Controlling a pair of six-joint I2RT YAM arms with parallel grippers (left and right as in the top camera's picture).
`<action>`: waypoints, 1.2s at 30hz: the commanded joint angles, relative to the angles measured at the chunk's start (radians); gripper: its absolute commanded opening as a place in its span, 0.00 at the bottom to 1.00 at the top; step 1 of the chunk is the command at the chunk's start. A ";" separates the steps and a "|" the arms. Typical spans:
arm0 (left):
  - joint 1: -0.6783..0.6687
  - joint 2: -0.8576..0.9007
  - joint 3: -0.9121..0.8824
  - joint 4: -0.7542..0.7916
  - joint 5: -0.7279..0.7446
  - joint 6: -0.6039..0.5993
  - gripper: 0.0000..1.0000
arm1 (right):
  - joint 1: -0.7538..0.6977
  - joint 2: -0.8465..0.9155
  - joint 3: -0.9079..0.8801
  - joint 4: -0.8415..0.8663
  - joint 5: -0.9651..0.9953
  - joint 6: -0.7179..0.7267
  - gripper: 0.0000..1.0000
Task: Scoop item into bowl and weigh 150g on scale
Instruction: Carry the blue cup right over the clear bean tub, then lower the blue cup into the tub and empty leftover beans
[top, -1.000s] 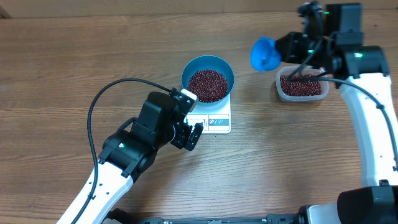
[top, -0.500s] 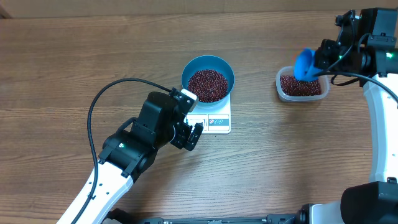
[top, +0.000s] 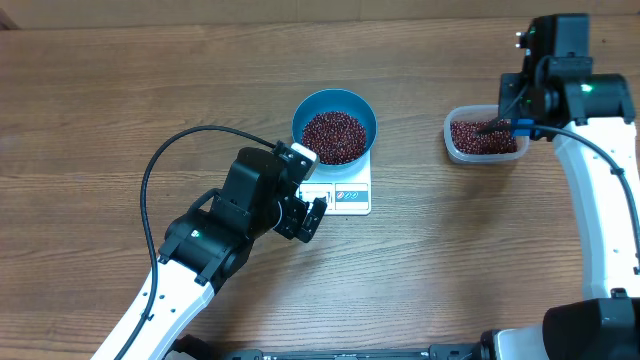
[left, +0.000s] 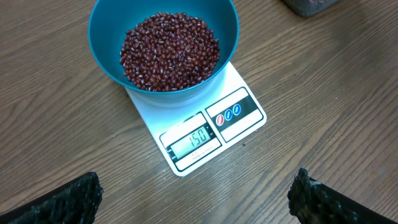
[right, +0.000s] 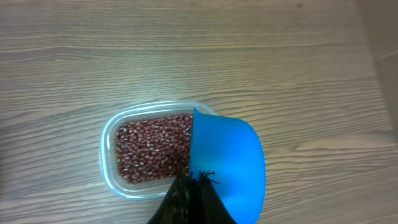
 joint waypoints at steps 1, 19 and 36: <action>0.006 0.005 0.019 0.004 0.003 0.016 1.00 | 0.036 -0.016 0.008 0.009 0.154 -0.001 0.04; 0.006 0.005 0.019 0.004 0.003 0.016 0.99 | 0.042 -0.016 0.008 0.008 0.147 0.147 0.04; 0.006 0.005 0.019 0.004 0.003 0.016 1.00 | 0.015 -0.013 -0.007 -0.018 -0.013 0.885 0.04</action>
